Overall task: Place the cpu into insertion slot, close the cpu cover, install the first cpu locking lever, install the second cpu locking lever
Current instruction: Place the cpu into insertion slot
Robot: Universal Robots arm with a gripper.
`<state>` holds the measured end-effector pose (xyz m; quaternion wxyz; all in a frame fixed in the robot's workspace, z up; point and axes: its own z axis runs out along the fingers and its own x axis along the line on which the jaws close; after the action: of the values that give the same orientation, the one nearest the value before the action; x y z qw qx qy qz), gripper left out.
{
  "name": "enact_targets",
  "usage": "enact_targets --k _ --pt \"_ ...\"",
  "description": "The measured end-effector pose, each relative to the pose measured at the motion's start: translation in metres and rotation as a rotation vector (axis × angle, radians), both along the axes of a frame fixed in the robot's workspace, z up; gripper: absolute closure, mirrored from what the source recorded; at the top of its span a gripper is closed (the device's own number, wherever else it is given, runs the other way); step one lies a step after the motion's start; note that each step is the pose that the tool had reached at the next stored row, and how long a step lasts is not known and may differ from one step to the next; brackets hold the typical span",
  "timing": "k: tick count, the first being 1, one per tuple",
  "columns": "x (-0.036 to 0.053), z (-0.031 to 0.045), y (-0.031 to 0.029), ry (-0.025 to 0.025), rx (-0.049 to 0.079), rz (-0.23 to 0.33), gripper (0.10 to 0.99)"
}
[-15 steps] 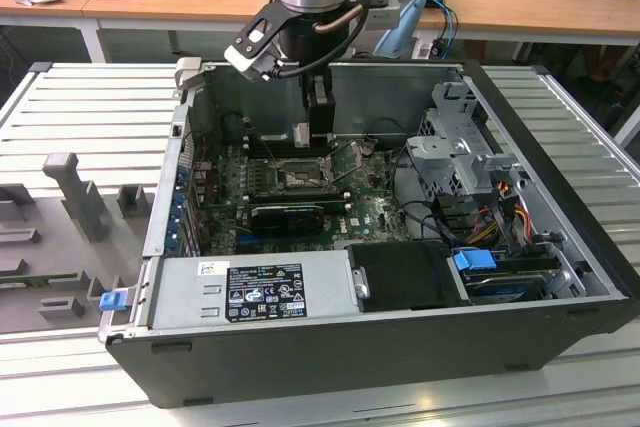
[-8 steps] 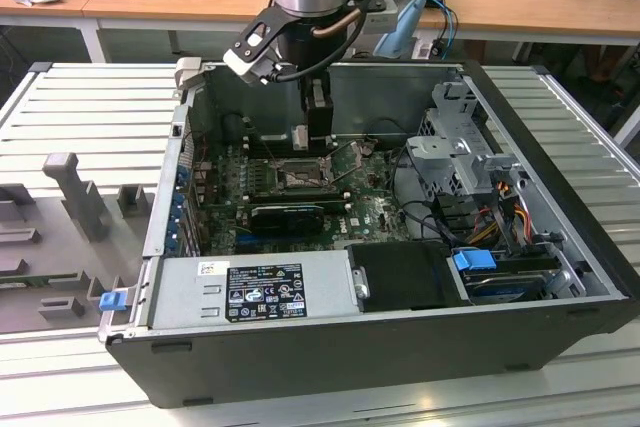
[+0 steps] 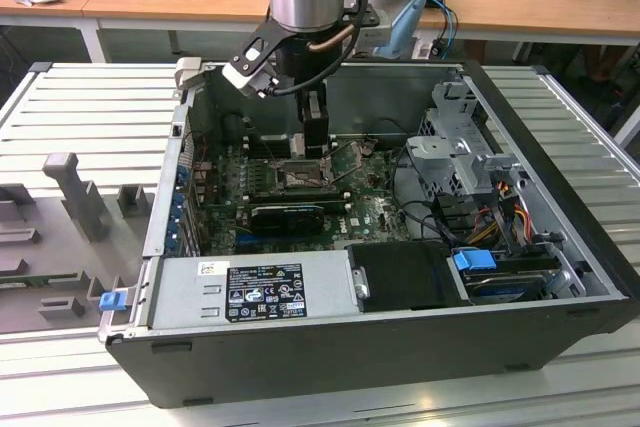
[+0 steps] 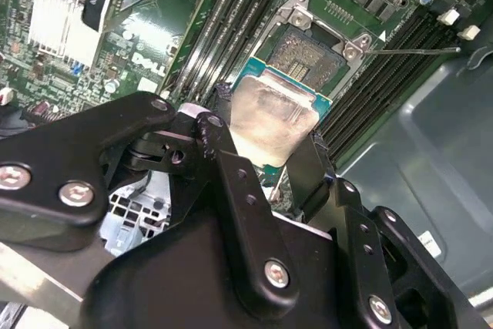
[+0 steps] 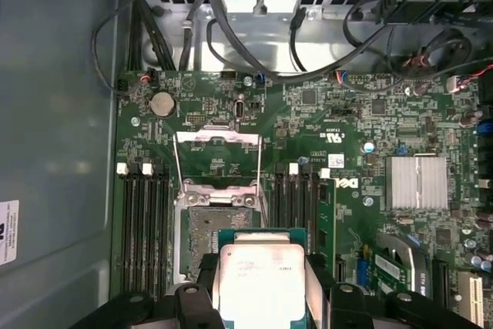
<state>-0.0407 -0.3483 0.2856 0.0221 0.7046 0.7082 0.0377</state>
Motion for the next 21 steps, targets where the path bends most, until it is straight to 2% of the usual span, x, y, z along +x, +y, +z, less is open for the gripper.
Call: enact_targets --k 4,11,13,19,21 --pt "0.0000 -0.0085 0.0033 0.0000 0.000 0.000 0.557" --pt "-0.0001 -0.0301 0.0058 0.0000 0.000 0.000 0.557" --pt "-0.0002 -0.0375 0.0101 0.0001 0.000 0.001 0.557" --pt "-0.0023 -0.0520 0.0190 0.0002 0.001 0.015 0.557" --pt "-0.0027 -0.0590 0.0234 0.0000 0.002 0.016 0.557"
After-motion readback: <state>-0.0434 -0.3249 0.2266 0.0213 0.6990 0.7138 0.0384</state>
